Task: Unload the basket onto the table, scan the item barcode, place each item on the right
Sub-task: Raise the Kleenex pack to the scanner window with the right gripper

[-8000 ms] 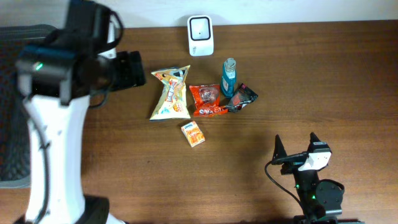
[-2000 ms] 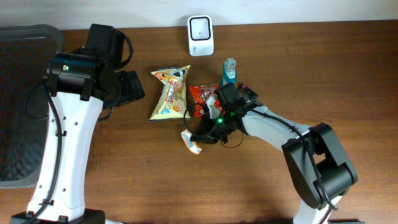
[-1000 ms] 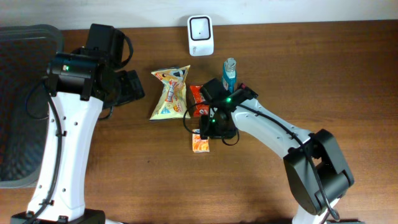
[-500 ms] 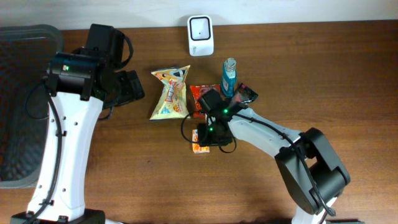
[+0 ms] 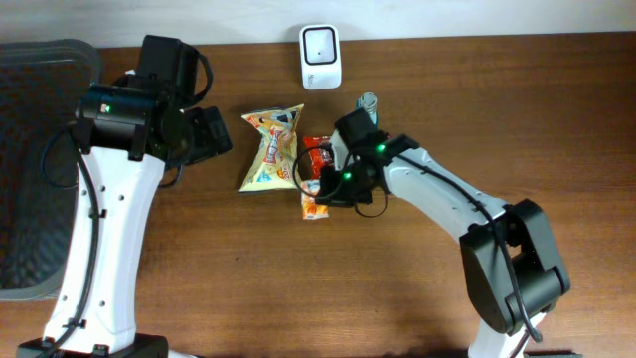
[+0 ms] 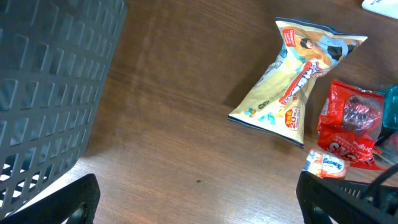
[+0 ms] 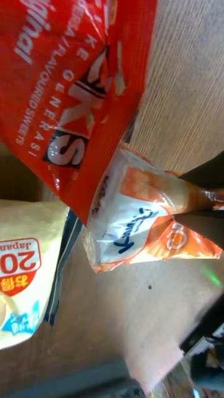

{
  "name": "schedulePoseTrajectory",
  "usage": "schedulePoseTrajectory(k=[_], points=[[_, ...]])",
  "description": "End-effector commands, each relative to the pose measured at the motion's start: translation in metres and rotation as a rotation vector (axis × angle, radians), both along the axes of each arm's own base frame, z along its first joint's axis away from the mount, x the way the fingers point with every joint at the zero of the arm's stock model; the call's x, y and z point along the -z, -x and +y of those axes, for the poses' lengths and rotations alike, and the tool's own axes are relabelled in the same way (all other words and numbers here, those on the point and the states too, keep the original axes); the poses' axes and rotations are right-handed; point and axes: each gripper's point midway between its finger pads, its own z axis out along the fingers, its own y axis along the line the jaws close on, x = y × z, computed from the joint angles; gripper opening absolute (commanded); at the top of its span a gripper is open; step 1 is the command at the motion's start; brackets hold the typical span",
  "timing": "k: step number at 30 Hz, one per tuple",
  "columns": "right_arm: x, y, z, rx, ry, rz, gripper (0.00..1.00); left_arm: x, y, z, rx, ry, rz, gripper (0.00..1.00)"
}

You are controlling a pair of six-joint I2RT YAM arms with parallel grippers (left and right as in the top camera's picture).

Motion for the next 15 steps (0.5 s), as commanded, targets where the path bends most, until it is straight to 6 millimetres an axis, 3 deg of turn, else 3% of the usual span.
schedulePoseTrajectory(k=[1, 3, 5, 6, 10, 12, 15], points=[[-0.042, 0.011, 0.029, -0.199, -0.257, -0.048, 0.04, 0.005, 0.0, 0.004, -0.018, -0.012, 0.008, 0.99], [-0.071, 0.008, 0.037, -0.248, -0.386, -0.068, 0.04, 0.017, -0.005, 0.003, -0.018, -0.015, 0.025, 0.99], [-0.087, 0.0, 0.037, -0.248, -0.416, -0.099, 0.04, 0.03, -0.01, 0.002, -0.018, -0.018, 0.045, 0.99], [-0.11, -0.01, 0.036, -0.249, -0.457, -0.145, 0.04, 0.037, -0.012, 0.002, -0.018, -0.022, 0.067, 0.99], [-0.177, -0.044, 0.014, -0.223, -0.564, -0.28, 0.04, 0.051, -0.022, -0.001, -0.016, -0.021, 0.092, 0.99], [-0.198, -0.056, -0.003, -0.204, -0.604, -0.311, 0.04, 0.052, -0.029, 0.003, -0.031, -0.017, 0.074, 0.99], [-0.233, -0.046, -0.008, -0.288, -0.787, -0.316, 0.04, 0.051, -0.039, 0.02, -0.084, 0.023, 0.038, 0.99]])
